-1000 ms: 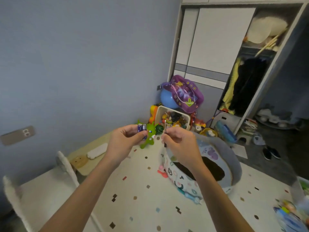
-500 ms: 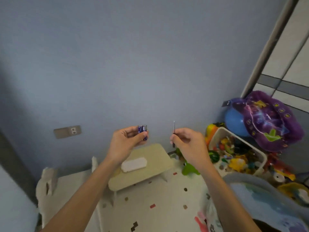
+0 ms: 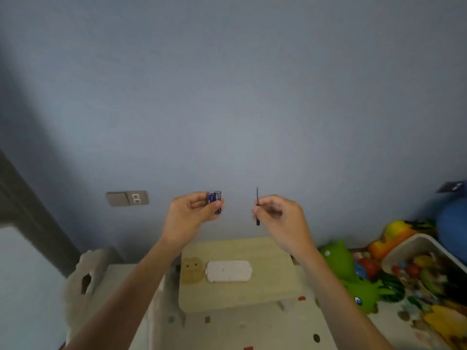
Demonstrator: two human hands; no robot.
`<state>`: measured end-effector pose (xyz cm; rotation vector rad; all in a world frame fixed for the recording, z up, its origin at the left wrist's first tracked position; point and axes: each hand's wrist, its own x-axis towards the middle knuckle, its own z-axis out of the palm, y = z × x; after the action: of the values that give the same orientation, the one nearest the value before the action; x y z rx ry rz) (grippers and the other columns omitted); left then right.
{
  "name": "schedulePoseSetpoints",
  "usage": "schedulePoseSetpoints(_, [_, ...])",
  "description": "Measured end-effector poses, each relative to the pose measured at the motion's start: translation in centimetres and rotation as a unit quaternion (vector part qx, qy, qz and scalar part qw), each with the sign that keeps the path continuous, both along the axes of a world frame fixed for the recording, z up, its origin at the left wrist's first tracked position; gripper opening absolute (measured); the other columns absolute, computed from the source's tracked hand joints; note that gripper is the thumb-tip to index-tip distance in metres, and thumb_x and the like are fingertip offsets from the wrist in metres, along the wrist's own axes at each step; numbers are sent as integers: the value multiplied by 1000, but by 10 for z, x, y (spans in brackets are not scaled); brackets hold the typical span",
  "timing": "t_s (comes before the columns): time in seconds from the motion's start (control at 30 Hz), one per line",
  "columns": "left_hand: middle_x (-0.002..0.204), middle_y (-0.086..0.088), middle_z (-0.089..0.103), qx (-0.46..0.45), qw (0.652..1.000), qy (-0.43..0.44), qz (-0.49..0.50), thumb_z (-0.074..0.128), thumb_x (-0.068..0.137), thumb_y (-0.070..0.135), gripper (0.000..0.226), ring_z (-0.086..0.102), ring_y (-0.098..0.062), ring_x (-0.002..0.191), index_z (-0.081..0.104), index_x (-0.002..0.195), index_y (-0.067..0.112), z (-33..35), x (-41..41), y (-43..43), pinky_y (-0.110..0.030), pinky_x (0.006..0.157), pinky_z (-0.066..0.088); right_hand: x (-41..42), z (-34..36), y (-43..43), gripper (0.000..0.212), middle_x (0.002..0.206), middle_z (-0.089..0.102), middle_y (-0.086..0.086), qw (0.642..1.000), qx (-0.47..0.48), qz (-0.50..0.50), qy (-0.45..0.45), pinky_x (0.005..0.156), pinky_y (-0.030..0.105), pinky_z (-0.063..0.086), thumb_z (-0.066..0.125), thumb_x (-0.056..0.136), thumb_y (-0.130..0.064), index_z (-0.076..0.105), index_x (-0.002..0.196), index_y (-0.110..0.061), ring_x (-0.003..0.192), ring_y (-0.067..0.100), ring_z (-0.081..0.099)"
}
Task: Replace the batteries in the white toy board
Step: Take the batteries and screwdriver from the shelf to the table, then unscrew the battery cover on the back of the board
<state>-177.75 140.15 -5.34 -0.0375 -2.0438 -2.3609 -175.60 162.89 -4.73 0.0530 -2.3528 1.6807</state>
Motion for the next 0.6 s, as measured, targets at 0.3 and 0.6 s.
schedulePoseSetpoints(0.3, [95,-4,84,-88,995,-42,-6,82,88,9,16,79,-21,93,82,102,17,-96,-130,12,-31,87,63,-133,-95,14,9,82,81,5,997,-4,15,-69,80,38,65,77,91,-5,78,95,-13,78,22,79])
schedulePoseSetpoints(0.6, [82,5,82,-134,984,-115,16,78,91,8,13,73,0,76,83,102,14,-293,-183,32,-13,74,53,-212,-287,41,11,82,82,-2,990,-3,77,-122,86,44,64,78,92,-8,80,96,-17,79,15,78])
